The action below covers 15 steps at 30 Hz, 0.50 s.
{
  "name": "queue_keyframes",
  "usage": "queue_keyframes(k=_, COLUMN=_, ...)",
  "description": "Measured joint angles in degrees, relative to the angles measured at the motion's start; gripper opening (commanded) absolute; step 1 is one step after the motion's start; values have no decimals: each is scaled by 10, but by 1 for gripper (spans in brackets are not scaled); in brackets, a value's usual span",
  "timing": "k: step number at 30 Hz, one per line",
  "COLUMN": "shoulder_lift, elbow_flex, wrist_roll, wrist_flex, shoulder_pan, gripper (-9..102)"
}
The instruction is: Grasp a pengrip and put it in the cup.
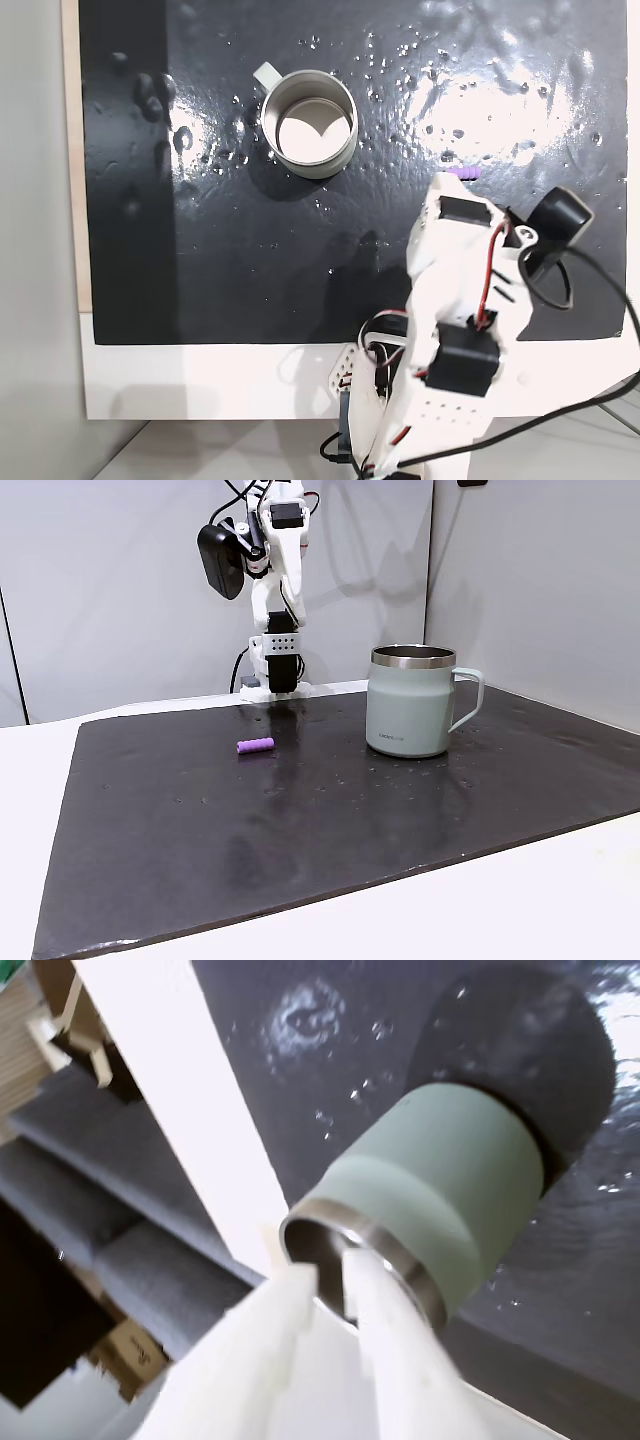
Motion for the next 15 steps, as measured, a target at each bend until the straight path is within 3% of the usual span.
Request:
queue_keyframes(k=6, shoulder_lift=-152, elbow_flex=-113, wrist_roll=-16, wrist_flex=71, shoulder_pan=64, gripper=22)
queue_keyframes(k=15, shoulder_lift=-345, elbow_flex=-209, wrist_roll=-50, wrist_flex=122, shoulder_pan=120, gripper=24)
